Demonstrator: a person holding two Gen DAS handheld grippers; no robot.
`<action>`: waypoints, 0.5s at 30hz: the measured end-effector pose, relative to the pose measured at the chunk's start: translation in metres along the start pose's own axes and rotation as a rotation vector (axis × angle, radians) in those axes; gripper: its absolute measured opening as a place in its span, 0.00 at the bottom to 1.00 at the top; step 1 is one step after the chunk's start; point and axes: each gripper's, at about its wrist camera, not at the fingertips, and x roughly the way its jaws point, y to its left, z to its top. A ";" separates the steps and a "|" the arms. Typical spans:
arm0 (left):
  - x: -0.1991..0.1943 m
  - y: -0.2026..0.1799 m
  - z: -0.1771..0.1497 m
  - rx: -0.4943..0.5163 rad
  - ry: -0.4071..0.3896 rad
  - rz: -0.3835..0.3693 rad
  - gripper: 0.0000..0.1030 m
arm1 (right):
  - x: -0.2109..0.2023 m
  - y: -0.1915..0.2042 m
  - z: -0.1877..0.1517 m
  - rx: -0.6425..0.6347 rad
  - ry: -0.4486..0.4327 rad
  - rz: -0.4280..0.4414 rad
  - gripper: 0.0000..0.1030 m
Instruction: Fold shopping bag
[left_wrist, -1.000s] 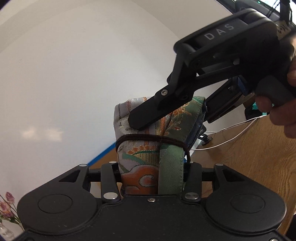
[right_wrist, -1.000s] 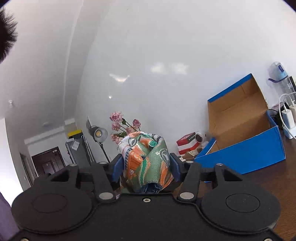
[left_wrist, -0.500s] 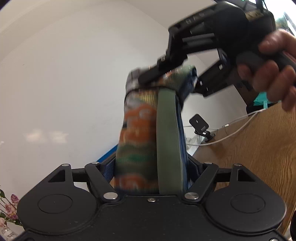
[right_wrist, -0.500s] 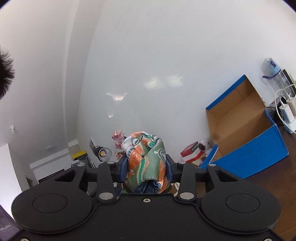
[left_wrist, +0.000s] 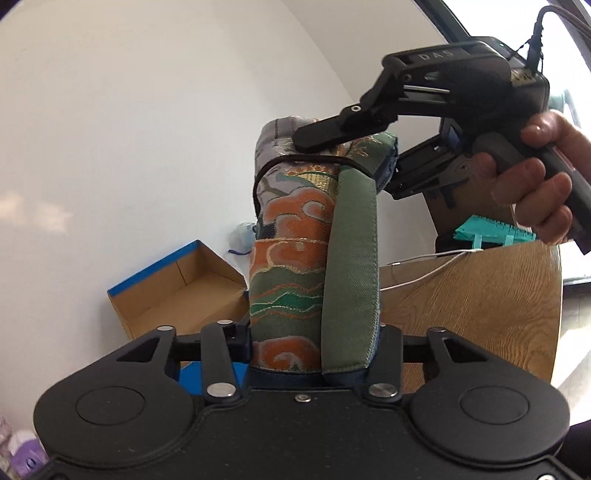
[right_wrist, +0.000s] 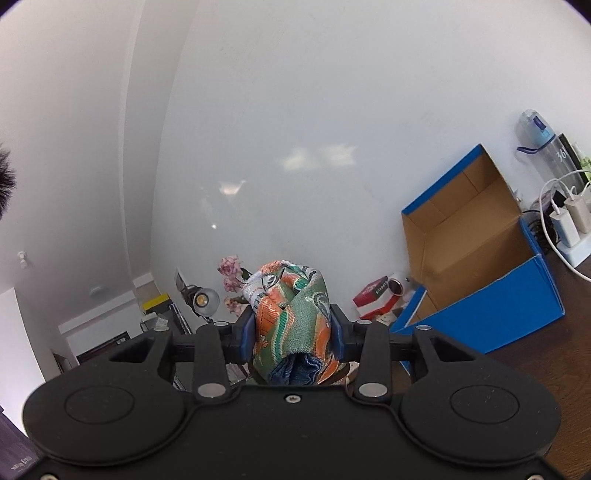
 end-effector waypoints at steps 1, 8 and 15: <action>0.001 0.000 -0.001 -0.010 0.005 0.016 0.36 | 0.002 0.002 0.001 -0.026 0.014 -0.021 0.47; 0.002 0.036 -0.011 -0.263 0.026 0.032 0.36 | -0.018 0.037 0.006 -0.297 -0.042 -0.182 0.57; -0.042 0.106 -0.016 -0.718 -0.087 -0.198 0.36 | -0.021 0.079 -0.007 -0.460 0.051 -0.149 0.57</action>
